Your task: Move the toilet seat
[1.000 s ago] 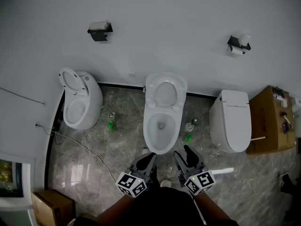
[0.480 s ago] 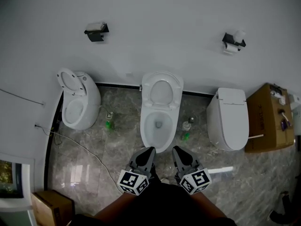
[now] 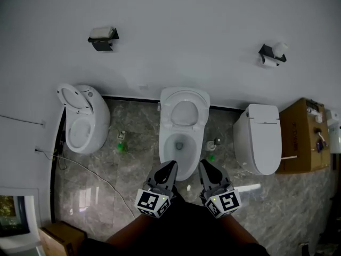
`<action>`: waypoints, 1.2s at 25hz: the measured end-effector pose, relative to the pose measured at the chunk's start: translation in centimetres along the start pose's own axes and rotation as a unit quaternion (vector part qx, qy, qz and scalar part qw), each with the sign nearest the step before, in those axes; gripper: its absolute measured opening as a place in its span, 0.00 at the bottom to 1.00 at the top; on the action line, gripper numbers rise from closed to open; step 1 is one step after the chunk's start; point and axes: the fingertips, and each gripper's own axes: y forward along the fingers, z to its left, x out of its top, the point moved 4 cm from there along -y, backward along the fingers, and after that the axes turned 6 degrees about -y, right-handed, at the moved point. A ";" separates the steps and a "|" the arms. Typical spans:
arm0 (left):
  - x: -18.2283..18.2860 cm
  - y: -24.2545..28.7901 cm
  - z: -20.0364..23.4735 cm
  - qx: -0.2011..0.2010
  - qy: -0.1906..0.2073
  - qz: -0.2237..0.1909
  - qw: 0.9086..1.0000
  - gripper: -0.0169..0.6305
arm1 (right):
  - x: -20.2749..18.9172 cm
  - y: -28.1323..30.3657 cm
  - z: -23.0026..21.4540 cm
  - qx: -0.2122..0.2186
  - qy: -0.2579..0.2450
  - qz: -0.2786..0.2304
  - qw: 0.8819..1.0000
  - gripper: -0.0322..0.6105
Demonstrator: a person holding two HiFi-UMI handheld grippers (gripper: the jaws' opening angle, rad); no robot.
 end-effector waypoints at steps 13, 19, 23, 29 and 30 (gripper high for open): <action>2.6 5.3 5.5 -0.021 0.005 0.016 1.000 0.05 | 1.7 6.8 -2.6 -0.054 -0.001 0.009 0.999 0.10; 2.5 7.3 5.4 0.019 -0.002 0.005 1.000 0.05 | 1.7 7.0 -5.8 -0.049 -0.014 0.025 0.998 0.10; 4.0 8.4 4.7 0.035 0.000 -0.009 0.999 0.05 | 2.8 7.6 -7.4 -0.033 -0.024 0.013 0.999 0.10; 5.2 10.1 3.4 0.031 0.016 -0.018 0.999 0.05 | 3.7 7.9 -9.2 -0.034 -0.026 0.006 0.999 0.10; 5.2 10.3 3.4 0.030 0.017 -0.018 0.999 0.05 | 3.7 8.0 -9.3 -0.035 -0.025 0.011 0.999 0.10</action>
